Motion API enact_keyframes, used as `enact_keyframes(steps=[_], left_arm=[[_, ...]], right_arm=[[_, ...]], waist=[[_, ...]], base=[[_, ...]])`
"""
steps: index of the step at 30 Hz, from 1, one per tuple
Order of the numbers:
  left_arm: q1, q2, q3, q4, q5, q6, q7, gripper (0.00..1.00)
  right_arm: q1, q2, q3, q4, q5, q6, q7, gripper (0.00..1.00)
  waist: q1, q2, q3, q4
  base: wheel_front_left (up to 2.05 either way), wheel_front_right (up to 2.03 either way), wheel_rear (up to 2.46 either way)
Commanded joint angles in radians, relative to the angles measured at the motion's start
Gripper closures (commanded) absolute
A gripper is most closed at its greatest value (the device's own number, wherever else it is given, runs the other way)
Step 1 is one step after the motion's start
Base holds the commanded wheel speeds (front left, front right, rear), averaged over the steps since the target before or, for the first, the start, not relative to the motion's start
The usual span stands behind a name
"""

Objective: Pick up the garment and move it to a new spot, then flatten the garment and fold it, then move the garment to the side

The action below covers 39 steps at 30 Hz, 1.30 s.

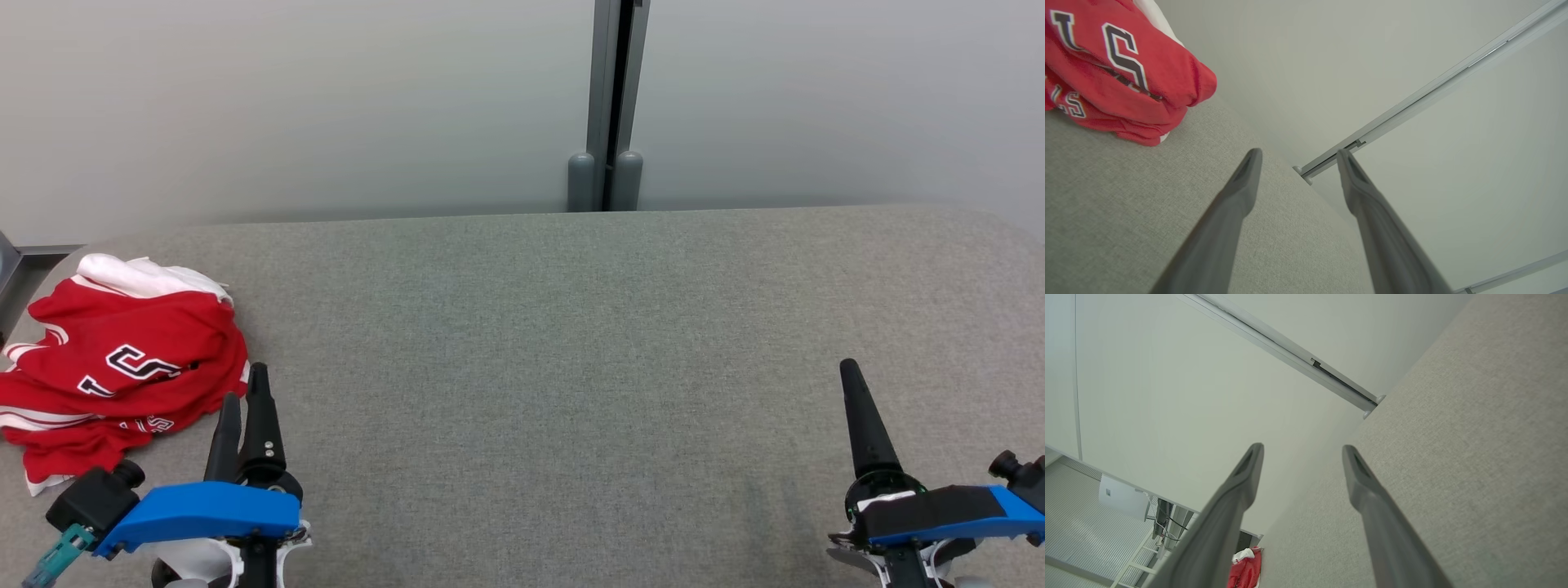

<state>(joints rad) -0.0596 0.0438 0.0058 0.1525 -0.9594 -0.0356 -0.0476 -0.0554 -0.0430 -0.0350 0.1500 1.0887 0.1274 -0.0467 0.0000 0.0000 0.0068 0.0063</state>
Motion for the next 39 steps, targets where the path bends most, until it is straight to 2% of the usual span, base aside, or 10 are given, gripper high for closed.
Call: enact_keyframes(steps=[1,13,39], left_arm=[[-0.022,0.006,-0.008,-0.020,0.029,0.003,-0.008,0.00],[-0.029,0.018,-0.050,-0.035,0.256,0.036,-0.051,0.00],[-0.037,0.043,-0.120,-0.001,0.539,0.092,-0.120,0.00]], right_arm=[[0.000,-0.006,0.004,-0.020,-0.025,0.002,-0.009,0.00],[0.009,-0.007,0.027,-0.038,-0.220,0.003,-0.052,0.00],[0.026,-0.009,0.059,-0.062,-0.524,0.003,-0.121,0.00]], waist=[[0.0000,0.0000,0.000,0.000],[0.0000,0.0000,0.000,0.005],[0.0000,0.0000,0.001,0.014]], base=[[0.00,0.00,0.00],[0.00,0.00,0.00],[0.00,0.00,0.00]])
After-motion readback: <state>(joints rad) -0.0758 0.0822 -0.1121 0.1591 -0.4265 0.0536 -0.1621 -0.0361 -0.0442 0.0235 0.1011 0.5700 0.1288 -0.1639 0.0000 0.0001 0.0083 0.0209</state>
